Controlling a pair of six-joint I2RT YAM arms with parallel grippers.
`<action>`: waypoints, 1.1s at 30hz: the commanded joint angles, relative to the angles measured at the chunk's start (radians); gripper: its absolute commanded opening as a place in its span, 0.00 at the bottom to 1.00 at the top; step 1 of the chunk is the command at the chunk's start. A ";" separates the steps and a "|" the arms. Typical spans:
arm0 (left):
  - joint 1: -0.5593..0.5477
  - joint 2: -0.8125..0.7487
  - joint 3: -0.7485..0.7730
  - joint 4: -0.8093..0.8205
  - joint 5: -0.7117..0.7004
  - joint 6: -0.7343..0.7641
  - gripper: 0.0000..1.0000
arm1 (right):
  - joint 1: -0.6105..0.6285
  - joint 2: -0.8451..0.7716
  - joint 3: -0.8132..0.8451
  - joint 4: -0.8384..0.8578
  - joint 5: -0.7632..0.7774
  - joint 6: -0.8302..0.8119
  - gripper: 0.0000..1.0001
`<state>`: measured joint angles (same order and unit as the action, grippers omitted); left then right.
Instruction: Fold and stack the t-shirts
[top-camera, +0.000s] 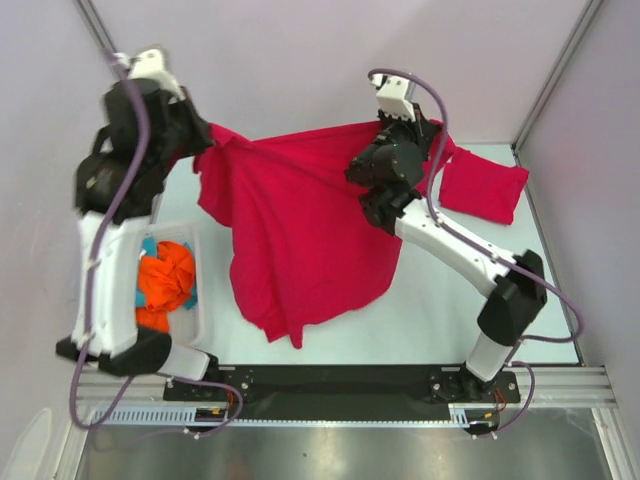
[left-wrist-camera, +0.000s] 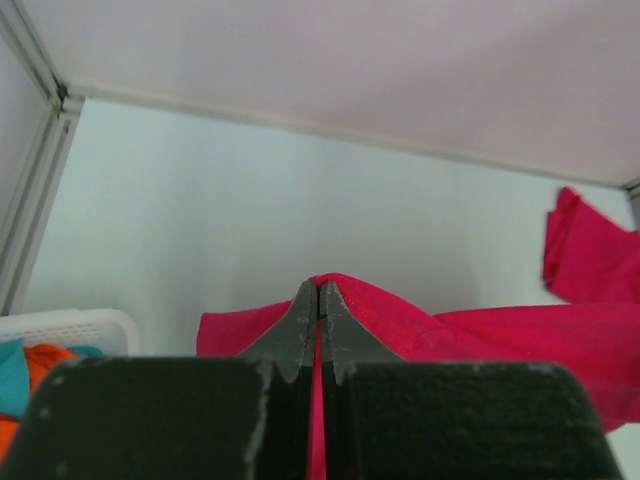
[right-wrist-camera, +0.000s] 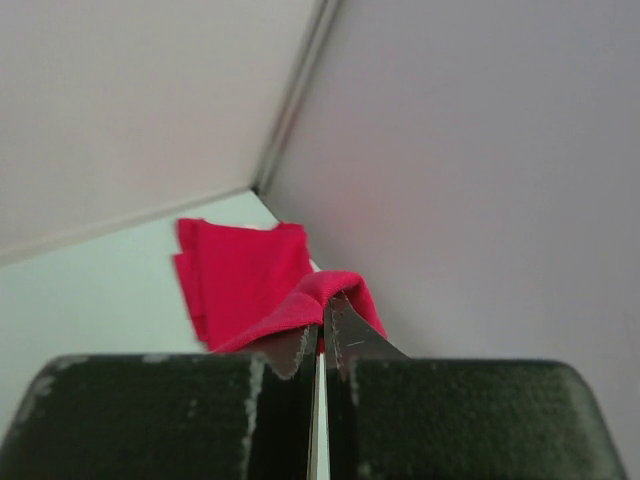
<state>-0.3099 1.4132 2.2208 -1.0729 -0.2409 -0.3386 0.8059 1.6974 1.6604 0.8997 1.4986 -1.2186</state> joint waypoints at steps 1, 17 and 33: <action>0.061 0.119 -0.030 0.123 0.055 0.018 0.00 | -0.100 0.076 -0.042 0.186 0.123 -0.084 0.00; 0.100 0.503 0.410 0.280 0.016 0.051 0.00 | -0.341 0.541 0.701 -0.109 -0.014 -0.058 0.00; 0.026 0.368 0.369 0.269 -0.092 0.112 0.00 | -0.314 0.245 0.472 -0.644 -0.066 0.555 0.00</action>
<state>-0.2714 1.8709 2.5923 -0.8276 -0.2481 -0.2676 0.4770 2.0754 2.2112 0.2127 1.4086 -0.6868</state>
